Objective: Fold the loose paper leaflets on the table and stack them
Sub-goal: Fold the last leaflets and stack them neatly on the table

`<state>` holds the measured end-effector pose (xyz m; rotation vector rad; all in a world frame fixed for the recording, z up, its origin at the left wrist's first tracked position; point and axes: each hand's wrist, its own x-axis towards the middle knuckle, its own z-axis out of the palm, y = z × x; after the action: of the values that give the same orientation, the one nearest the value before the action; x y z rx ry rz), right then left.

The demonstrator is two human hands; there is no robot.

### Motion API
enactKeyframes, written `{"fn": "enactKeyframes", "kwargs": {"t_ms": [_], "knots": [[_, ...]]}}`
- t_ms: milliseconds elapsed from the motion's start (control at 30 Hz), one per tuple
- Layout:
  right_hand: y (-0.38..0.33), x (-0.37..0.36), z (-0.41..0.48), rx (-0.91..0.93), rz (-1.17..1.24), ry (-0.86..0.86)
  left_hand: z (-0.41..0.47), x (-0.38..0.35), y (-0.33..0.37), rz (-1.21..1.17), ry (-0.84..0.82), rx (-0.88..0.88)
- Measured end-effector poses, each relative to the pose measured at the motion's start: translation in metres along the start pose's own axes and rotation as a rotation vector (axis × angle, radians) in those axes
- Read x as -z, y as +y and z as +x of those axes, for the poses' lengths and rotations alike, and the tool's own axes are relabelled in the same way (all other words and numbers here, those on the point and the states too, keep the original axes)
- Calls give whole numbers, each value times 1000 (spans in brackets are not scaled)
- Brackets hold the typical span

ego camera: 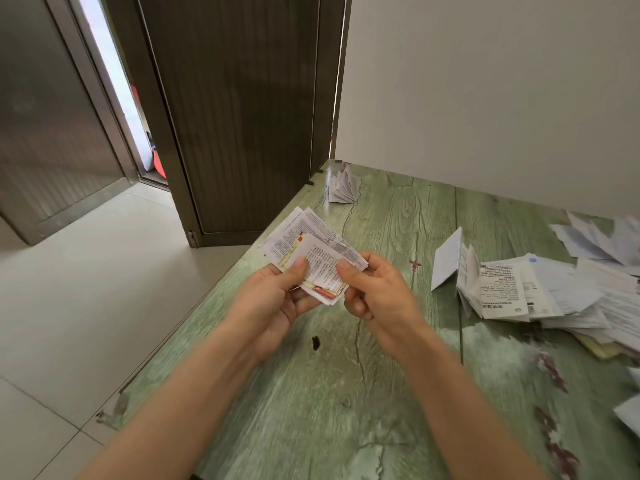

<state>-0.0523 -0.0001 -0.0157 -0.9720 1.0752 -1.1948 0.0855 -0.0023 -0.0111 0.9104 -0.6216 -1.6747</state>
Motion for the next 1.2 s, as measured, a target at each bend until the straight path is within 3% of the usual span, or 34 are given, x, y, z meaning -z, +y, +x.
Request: {"fn": "enactKeyframes", "kwargs": {"t_ms": [133, 300, 400, 567, 667, 867, 1200], "knots": [[5, -12, -3, 19, -216, 6, -2, -3, -10, 1, 144, -113], [8, -17, -6, 137, -357, 30, -4, -1, -13, 91, 182, -177], [6, -16, -8, 188, -347, 50, -3, 0, -11, 129, 147, -152], [0, -10, -6, 145, -188, 28, 1, 0, 6, 97, -50, -17], [0, -10, -6, 113, -146, 4, 1, 0, 9, 58, -56, 11], [7, -9, -4, 56, -124, 56, 8, 2, 1, 439, 150, -391], [-6, 2, 16, 109, -320, 192, 47, 10, 27, 447, 9, -158]]}}
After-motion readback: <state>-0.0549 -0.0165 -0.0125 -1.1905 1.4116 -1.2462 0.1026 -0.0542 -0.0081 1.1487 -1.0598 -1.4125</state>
